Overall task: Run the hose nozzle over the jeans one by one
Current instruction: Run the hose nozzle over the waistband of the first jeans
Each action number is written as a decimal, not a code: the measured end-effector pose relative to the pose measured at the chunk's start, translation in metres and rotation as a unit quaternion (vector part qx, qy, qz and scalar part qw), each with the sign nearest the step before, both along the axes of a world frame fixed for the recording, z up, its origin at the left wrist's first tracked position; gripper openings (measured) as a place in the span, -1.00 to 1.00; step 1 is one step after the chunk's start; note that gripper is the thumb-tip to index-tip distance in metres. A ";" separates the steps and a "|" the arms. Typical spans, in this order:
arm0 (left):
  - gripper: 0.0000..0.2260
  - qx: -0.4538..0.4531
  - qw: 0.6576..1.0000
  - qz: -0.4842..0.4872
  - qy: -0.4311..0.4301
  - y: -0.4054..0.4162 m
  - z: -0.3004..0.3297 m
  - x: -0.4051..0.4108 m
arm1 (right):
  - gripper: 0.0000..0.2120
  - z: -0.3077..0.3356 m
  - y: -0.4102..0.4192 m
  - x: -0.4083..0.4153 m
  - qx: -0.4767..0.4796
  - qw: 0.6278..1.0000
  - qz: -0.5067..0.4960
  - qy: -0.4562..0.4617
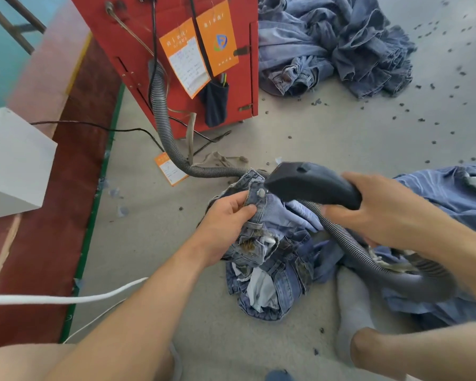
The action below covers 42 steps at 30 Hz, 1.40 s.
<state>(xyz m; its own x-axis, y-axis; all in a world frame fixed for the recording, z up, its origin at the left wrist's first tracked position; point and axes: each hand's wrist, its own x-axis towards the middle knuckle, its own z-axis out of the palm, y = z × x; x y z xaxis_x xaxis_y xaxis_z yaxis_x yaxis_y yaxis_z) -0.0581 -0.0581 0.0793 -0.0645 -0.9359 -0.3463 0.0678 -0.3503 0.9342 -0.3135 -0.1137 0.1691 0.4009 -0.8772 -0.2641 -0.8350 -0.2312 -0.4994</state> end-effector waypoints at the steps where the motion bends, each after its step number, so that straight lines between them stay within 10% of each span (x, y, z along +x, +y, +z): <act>1: -0.70 -0.024 0.998 -0.007 -0.057 -0.002 -0.001 0.000 | -0.86 0.000 0.002 0.004 0.007 1.000 0.014 -0.003; 15: -0.68 -0.093 0.959 -0.006 -0.268 0.000 -0.009 -0.008 | -0.85 -0.003 0.003 0.038 0.021 0.999 -0.009 0.025; 29: -0.64 -0.101 0.954 0.034 -0.279 0.004 -0.013 -0.015 | -0.82 -0.004 -0.006 0.030 0.073 0.988 -0.121 -0.062; 35: -0.67 -0.122 0.943 0.043 -0.306 0.000 -0.015 -0.021 | -0.84 -0.005 0.010 0.029 0.065 0.998 -0.021 0.000; 42: -0.74 0.060 0.982 0.138 -0.115 0.003 -0.020 -0.015 | -0.80 -0.009 -0.019 0.009 0.102 0.979 -0.161 -0.075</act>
